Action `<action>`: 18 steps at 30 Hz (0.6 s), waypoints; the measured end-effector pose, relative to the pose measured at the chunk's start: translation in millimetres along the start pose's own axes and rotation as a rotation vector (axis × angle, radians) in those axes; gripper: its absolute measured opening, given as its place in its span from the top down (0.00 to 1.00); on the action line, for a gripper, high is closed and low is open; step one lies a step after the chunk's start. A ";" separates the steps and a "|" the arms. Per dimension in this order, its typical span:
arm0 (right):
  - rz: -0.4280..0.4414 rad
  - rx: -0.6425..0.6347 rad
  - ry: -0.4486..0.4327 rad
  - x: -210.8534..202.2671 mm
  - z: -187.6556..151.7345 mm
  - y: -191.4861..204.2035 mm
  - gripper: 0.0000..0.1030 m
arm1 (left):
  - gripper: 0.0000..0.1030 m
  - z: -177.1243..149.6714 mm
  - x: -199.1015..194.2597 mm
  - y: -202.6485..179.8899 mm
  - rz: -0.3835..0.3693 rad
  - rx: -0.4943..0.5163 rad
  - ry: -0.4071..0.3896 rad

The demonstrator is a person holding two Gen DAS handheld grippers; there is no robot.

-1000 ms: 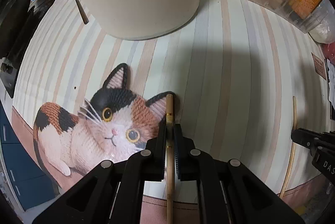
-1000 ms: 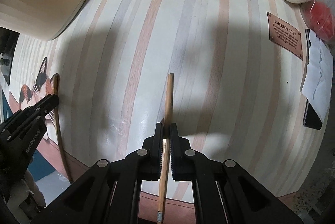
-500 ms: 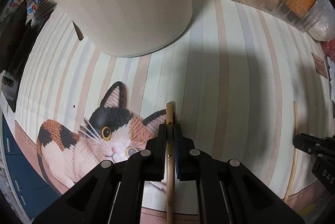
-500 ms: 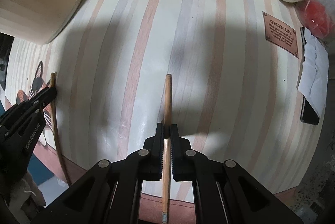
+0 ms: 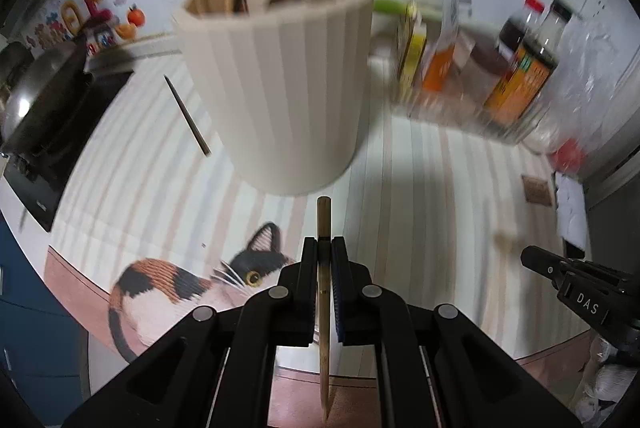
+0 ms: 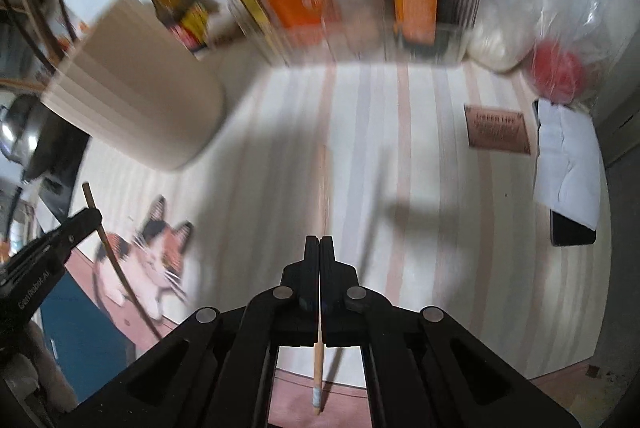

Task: Organize utensils
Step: 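Lift both wooden chopsticks and carry them toward the beige holder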

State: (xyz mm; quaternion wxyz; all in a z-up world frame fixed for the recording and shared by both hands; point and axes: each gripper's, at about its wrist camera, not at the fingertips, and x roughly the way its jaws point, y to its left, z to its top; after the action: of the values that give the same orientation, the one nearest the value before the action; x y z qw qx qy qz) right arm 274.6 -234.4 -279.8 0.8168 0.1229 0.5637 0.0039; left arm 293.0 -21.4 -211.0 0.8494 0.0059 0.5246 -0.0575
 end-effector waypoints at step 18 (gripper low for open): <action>-0.102 0.055 0.303 112.1 22.8 21.3 0.63 | 0.96 17.0 8.6 38.9 0.144 -0.060 -0.045</action>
State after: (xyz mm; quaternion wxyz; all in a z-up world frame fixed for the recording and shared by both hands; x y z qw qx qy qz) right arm 339.3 -201.9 -370.9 0.7178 0.1146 0.6859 -0.0345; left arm 316.0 15.2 -213.0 0.8627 0.0169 0.5050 0.0194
